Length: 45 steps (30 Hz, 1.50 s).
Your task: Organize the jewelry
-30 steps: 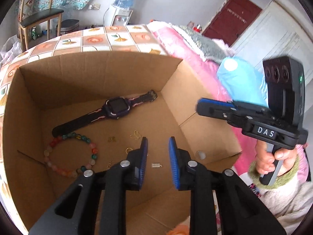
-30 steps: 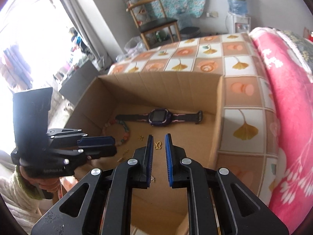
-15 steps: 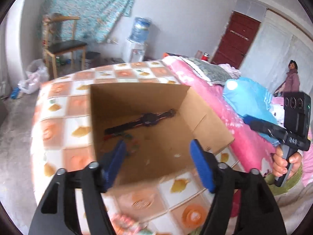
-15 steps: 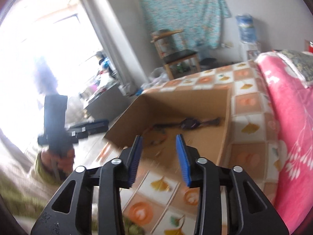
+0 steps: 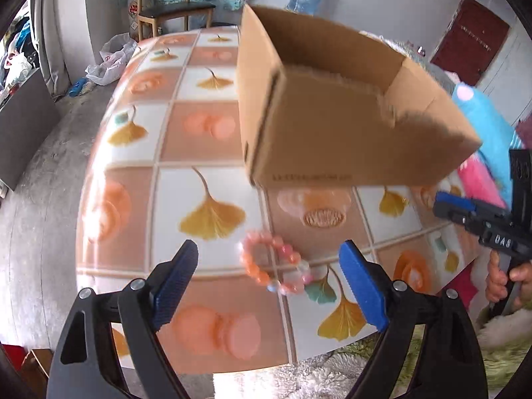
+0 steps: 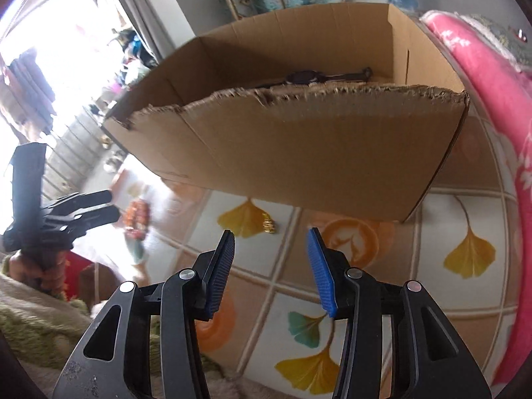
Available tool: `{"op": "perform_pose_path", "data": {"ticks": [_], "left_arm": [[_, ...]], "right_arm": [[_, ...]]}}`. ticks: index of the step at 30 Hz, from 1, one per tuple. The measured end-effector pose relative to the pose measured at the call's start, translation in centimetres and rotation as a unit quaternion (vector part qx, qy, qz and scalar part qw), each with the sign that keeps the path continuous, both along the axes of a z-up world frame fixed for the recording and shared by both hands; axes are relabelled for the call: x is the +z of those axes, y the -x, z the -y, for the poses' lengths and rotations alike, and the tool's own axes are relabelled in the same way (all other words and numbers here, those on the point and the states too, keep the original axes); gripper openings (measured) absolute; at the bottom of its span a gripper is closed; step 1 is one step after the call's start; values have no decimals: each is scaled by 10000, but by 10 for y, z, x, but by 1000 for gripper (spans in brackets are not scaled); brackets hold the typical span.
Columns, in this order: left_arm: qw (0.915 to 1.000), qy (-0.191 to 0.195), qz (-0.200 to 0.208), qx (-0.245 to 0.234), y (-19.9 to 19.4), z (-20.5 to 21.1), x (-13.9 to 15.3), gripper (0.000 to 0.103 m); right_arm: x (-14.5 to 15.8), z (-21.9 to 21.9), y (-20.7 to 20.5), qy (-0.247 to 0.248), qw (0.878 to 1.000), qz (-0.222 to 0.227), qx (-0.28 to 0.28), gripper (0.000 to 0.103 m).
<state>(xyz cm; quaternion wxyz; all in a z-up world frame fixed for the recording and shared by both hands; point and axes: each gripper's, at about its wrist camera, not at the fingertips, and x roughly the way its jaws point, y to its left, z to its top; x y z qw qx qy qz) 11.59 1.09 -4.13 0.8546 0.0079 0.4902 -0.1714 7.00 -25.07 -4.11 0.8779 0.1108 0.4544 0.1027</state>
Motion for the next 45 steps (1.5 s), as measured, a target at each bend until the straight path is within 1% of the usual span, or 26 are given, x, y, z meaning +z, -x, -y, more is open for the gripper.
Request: {"op": "perform_pose_path", "data": {"ticks": [2, 5, 8, 11, 13, 14, 16, 17, 19, 24, 30, 32, 36, 37, 40, 43, 45], "left_arm": [[10000, -37, 13, -13, 6, 4, -5, 85], [9998, 113, 120, -128, 15, 11, -6, 85], [9981, 98, 413, -436, 26, 21, -3, 78], [9962, -11, 543, -678, 31, 26, -5, 67], [9956, -31, 527, -773, 30, 28, -9, 57], [9956, -24, 507, -787, 29, 29, -10, 54], [9961, -36, 422, -778, 26, 30, -15, 43], [9964, -53, 398, -753, 24, 30, -17, 41], [9971, -108, 298, -688, 20, 30, -22, 32], [9971, -181, 291, -680, 17, 28, -22, 27], [9959, -407, 265, -757, 19, 36, -22, 27], [9957, -439, 277, -767, 19, 37, -22, 27], [9958, -413, 310, -757, 18, 38, -22, 26], [9957, -418, 326, -758, 19, 39, -23, 21], [9960, -353, 347, -749, 20, 39, -23, 13], [9960, -311, 355, -754, 20, 40, -23, 12], [9960, -263, 367, -776, 20, 40, -24, 12]], "right_arm": [[0, -1, 0, 98, 9999, 13, -52, 44], [-1, -2, 3, 122, 9999, 54, -99, 44], [-5, 0, 2, 66, 9998, 35, -171, 44], [-6, 2, 6, 7, 9997, 2, -236, 44], [-7, 2, 8, -24, 9997, 14, -258, 44], [-6, 1, 8, -42, 9996, 29, -261, 44], [-4, 1, 8, -51, 9996, 75, -261, 44], [-3, 0, 8, -53, 9996, 101, -255, 44], [-2, -2, 9, -49, 9996, 146, -253, 44], [-1, 2, 10, -96, 9993, 218, -305, 44], [-4, 2, 8, -68, 9995, 219, -235, 40], [-4, -3, 6, 29, 9995, 265, -141, 38], [-6, -15, -1, 235, 9993, 305, 39, 30], [-8, -17, -3, 270, 9991, 307, 89, 26], [-12, -23, -9, 387, 9987, 292, 174, 20], [-18, -28, -14, 534, 9980, 237, 246, 12], [-19, -30, -14, 667, 9970, 294, 274, 11]]}}
